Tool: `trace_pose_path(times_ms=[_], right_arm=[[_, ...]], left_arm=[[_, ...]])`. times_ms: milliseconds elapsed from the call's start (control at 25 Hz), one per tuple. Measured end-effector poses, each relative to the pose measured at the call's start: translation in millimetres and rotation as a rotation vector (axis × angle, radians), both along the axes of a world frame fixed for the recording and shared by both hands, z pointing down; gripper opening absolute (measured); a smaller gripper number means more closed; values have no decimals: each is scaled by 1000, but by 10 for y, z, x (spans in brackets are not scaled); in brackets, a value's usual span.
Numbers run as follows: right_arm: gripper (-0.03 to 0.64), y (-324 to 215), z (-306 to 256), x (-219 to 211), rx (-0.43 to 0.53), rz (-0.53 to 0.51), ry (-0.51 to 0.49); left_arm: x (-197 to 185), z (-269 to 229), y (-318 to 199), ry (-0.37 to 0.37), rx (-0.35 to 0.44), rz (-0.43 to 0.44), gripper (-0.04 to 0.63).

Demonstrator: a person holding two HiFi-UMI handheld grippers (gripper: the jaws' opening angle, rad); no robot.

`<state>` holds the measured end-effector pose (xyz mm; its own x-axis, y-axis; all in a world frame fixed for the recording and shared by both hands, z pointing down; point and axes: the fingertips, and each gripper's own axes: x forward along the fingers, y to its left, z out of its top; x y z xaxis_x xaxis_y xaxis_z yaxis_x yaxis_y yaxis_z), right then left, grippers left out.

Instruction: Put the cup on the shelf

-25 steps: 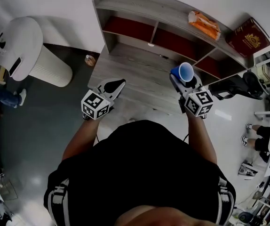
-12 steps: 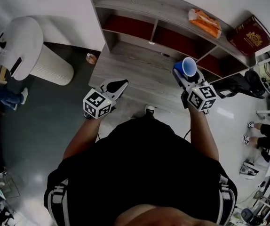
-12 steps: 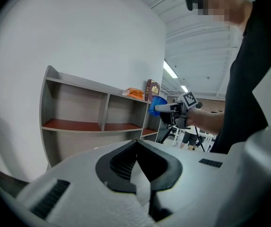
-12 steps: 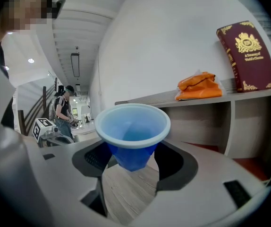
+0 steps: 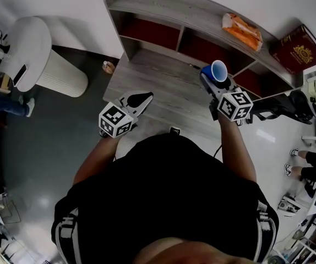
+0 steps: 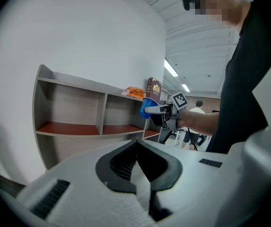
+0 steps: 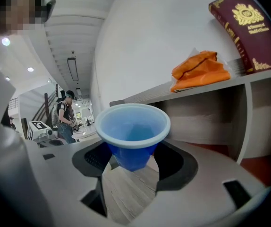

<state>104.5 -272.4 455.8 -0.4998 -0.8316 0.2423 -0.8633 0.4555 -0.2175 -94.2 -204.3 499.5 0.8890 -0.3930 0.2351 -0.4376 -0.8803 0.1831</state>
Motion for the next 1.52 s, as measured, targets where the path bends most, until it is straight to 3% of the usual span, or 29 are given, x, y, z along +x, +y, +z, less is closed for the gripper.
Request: trace_pose_path(times_ms=[400, 720, 1520], right_arm=[[282, -568, 205, 158, -30, -28, 10], [284, -906, 502, 188, -83, -51, 34], [284, -1427, 990, 356, -168, -40, 200]], left_arm=[[211, -43, -279, -30, 35, -63, 17], [322, -3, -444, -21, 2, -78, 17], [601, 187, -619, -68, -44, -58, 17]])
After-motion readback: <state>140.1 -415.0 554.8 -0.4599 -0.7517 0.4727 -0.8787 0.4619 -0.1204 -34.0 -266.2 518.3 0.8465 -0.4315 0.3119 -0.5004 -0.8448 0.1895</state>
